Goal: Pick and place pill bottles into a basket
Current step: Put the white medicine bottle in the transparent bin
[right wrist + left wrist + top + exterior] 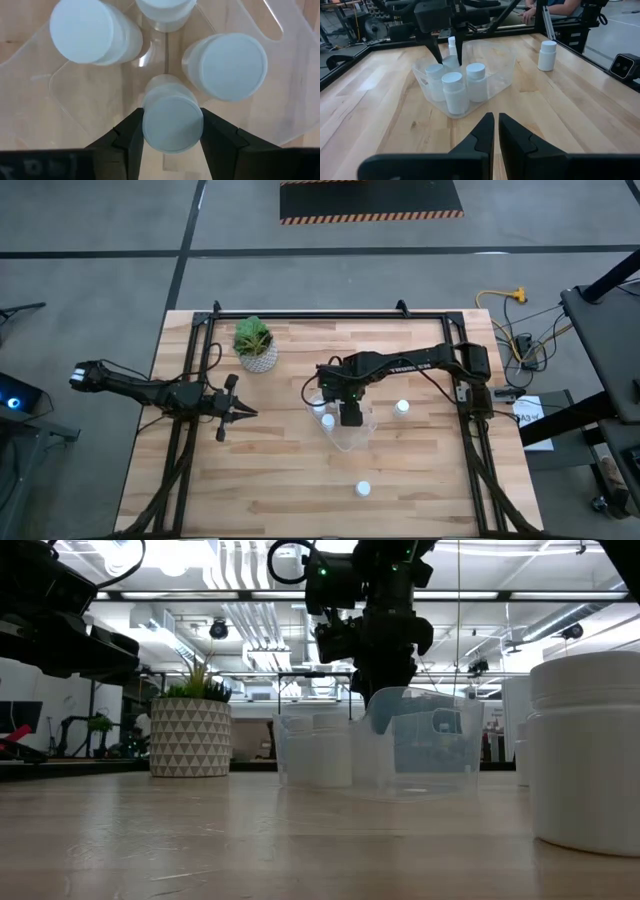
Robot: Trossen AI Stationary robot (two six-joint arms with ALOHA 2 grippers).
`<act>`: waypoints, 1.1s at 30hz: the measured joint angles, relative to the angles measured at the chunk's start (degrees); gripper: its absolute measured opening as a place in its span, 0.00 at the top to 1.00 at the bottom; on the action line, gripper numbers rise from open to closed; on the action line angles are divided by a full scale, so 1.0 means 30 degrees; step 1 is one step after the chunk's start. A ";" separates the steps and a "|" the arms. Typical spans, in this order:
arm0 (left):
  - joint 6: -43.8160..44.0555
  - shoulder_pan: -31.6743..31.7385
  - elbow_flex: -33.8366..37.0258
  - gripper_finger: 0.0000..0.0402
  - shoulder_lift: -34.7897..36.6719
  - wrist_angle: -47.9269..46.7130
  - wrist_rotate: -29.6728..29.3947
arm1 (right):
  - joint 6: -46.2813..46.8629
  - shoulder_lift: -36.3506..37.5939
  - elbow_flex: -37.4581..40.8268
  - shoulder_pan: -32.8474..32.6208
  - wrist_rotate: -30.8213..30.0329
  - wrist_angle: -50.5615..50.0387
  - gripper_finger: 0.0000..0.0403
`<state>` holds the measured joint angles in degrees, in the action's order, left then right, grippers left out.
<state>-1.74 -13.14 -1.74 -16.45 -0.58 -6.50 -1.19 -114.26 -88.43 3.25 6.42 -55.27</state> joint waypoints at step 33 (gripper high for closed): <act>0.0451 -0.0004 -0.0022 0.98 -0.0006 0.0015 0.0014 | 0.0915 0.0576 -0.0015 -0.0168 0.0057 0.0061 0.50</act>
<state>-0.39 -13.15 -1.80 -16.47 -0.54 -6.46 1.55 -112.53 -88.47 2.74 6.59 -55.08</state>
